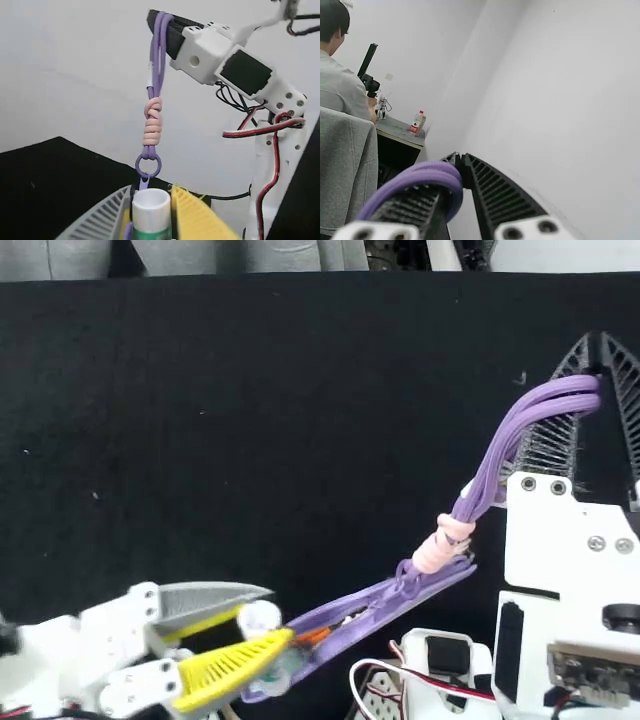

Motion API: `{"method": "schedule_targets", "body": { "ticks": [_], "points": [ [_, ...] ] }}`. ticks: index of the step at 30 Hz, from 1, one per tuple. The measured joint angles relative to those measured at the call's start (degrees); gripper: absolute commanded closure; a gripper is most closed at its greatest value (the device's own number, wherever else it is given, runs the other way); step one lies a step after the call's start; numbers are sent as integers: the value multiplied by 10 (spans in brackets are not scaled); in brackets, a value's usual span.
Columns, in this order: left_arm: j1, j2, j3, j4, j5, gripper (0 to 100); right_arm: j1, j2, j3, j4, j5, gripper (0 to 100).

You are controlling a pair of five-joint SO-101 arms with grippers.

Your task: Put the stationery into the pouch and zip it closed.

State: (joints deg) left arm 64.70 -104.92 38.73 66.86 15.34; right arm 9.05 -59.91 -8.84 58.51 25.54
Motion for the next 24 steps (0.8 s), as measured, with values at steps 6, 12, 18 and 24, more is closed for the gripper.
{"method": "schedule_targets", "body": {
  "ticks": [6,12,18,24],
  "points": [
    [24,0,81,-58,-95,972,0,0,0,0,0,987],
    [18,1,157,-101,-173,972,0,0,0,0,0,987],
    [-114,1,222,-223,-193,971,0,0,0,0,0,987],
    [-156,1,285,-324,-193,930,0,0,0,0,0,987]
  ]
}}
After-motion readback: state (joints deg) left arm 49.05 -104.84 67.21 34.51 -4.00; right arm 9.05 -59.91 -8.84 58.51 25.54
